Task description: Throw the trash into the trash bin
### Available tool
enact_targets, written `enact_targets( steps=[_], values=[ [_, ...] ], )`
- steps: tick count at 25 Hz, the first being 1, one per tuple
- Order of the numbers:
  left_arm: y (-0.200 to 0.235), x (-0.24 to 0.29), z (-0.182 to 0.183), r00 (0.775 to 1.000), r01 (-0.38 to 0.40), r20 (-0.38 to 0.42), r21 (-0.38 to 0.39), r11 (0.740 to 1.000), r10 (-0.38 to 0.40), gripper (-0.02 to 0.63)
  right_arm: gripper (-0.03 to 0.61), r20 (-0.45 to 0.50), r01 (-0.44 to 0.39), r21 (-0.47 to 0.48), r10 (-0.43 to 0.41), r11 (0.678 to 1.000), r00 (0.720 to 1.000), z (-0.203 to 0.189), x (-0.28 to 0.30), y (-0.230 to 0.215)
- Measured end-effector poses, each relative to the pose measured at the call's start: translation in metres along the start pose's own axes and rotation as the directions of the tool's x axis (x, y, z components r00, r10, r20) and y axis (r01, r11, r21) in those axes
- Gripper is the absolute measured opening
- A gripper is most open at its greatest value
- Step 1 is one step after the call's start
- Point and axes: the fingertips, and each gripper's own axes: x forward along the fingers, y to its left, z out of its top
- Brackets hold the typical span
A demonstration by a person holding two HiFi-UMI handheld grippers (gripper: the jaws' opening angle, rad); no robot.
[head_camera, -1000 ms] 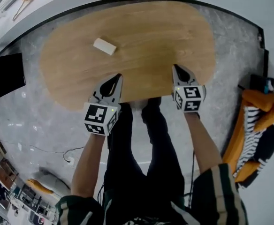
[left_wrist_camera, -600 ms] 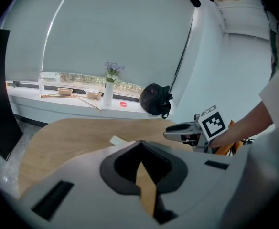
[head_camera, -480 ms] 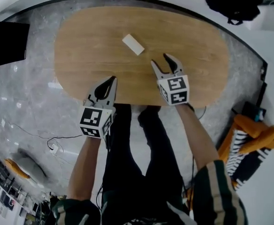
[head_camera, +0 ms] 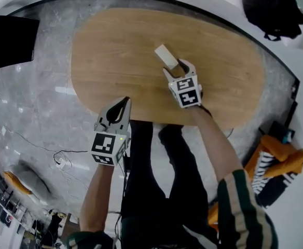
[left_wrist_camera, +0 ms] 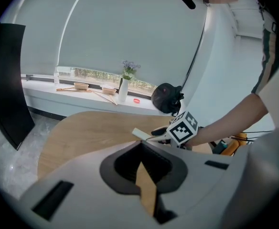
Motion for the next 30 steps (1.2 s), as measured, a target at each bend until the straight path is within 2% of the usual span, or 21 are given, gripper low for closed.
enact_targets(
  steps=[4,6,12,16,19,23,27,30],
  values=[
    [0.006,0.003,-0.002,1.0,0.002,-0.008,0.013,1.0,-0.002,-0.002,0.227,-0.077,0.025,0.026,-0.023,0.999,0.997,-0.01,0.015,-0.011],
    [0.009,0.006,-0.003,1.0,0.007,-0.014,0.014,1.0,-0.006,-0.002,0.181,-0.096,0.024,0.047,-0.02,0.999,0.995,-0.014,0.017,-0.013],
    [0.007,0.02,0.001,0.999,0.04,-0.031,0.036,0.999,-0.039,-0.002,0.156,-0.067,0.041,0.052,-0.037,0.998,0.997,-0.016,0.003,-0.02],
    [-0.007,0.036,0.008,0.995,0.083,-0.052,0.062,0.995,-0.08,-0.002,0.149,-0.025,0.093,0.148,-0.09,0.985,0.996,-0.021,-0.024,-0.037],
    [-0.026,0.046,0.012,0.99,0.123,-0.072,0.078,0.989,-0.118,-0.002,0.147,-0.003,0.137,0.207,-0.14,0.969,0.99,-0.034,-0.052,-0.051],
    [-0.062,0.067,0.027,0.979,0.194,-0.084,0.137,0.971,-0.183,-0.002,0.146,0.005,0.202,0.28,-0.212,0.938,0.977,-0.063,-0.093,-0.078],
    [-0.11,0.09,0.034,0.96,0.275,-0.115,0.202,0.94,-0.257,-0.002,0.146,-0.001,0.279,0.366,-0.3,0.888,0.954,-0.105,-0.139,-0.11],
    [-0.155,0.11,0.036,0.942,0.332,-0.136,0.241,0.912,-0.307,-0.002,0.146,-0.014,0.348,0.414,-0.376,0.841,0.926,-0.149,-0.175,-0.137]
  ],
)
